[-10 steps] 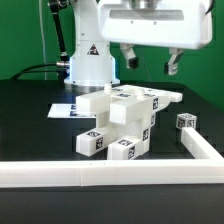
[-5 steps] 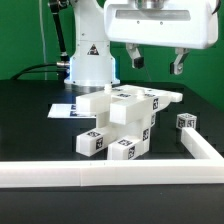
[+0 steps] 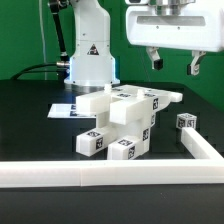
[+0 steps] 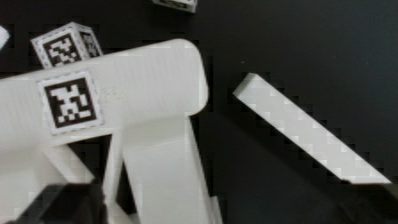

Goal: Assemble chair

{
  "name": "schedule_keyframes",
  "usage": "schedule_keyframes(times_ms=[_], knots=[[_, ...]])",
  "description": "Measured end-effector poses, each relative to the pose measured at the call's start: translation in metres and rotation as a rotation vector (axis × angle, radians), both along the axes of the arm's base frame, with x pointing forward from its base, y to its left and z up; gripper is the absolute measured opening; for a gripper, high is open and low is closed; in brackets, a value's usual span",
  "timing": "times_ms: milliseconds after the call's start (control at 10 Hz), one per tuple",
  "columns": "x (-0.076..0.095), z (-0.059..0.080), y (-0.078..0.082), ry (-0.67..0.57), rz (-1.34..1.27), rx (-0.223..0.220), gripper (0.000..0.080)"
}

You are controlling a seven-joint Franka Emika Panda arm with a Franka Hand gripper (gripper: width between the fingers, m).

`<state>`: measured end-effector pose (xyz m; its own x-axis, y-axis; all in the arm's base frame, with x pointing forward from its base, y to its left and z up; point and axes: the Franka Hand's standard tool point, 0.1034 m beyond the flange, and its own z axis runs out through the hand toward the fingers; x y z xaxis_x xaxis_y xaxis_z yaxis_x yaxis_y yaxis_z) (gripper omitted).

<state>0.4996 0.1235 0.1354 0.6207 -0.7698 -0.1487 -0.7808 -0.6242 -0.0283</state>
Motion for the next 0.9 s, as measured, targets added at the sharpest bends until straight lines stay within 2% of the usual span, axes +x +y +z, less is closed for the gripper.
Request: schedule_keyframes(times_ms=[100, 500, 700, 900], knots=[[-0.001, -0.001, 0.002, -0.002, -0.009, -0.002, 0.0649], [-0.03, -0.017, 0.048, 0.025, -0.063, -0.031, 0.0649], [-0.034, -0.029, 0.054, 0.037, -0.058, -0.045, 0.0649], [-0.034, -0.029, 0.054, 0.038, -0.058, -0.046, 0.0649]])
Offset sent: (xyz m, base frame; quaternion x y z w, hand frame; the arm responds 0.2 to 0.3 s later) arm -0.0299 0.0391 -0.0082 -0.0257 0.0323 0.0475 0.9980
